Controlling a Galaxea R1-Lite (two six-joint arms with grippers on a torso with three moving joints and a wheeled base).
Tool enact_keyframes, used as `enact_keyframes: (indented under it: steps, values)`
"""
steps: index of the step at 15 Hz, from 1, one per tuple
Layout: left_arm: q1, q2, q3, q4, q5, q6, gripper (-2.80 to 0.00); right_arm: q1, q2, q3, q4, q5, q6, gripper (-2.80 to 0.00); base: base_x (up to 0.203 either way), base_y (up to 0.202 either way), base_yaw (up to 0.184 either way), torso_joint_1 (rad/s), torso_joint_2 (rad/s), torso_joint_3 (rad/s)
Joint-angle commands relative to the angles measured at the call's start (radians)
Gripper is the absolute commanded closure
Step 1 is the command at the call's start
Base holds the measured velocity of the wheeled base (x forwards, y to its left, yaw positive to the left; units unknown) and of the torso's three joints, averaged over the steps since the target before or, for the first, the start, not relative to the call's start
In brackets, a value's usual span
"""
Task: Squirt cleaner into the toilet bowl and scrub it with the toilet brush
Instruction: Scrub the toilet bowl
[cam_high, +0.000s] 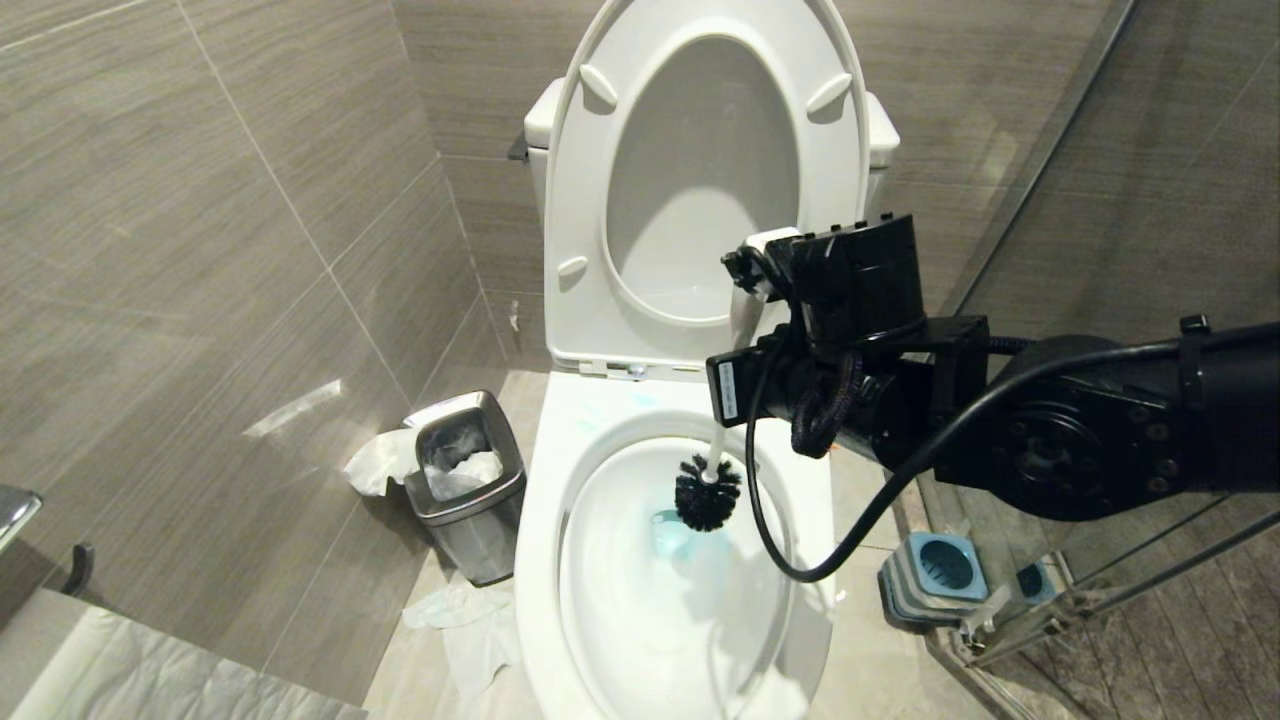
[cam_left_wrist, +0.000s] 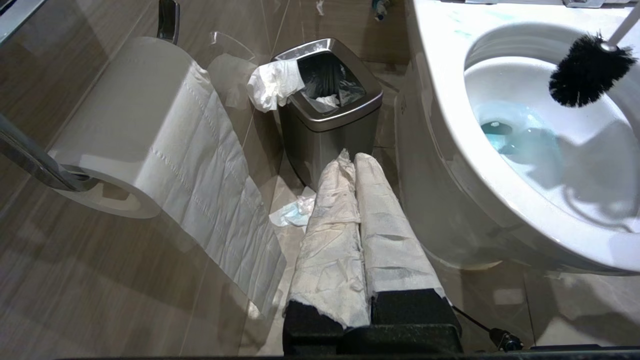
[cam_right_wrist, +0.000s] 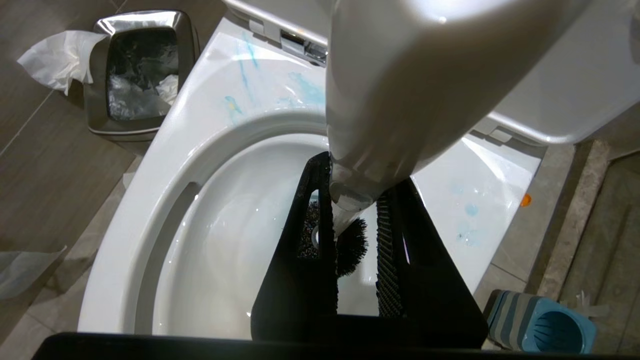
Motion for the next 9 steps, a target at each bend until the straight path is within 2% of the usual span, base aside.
enact_keyframes:
  steps: [1, 9]
  values:
    - [0.0, 0.0, 0.002, 0.0, 0.0, 0.0, 0.0, -0.001, 0.044, -0.022, -0.001, -0.002, -0.004, 0.0, 0.0, 0.0, 0.0, 0.0, 0.0, 0.0]
    - [0.0, 0.0, 0.002, 0.0, 0.002, 0.0, 0.0, -0.001, 0.305, -0.154, -0.011, 0.0, -0.006, 0.0, 0.0, 0.0, 0.0, 0.0, 0.0, 0.0]
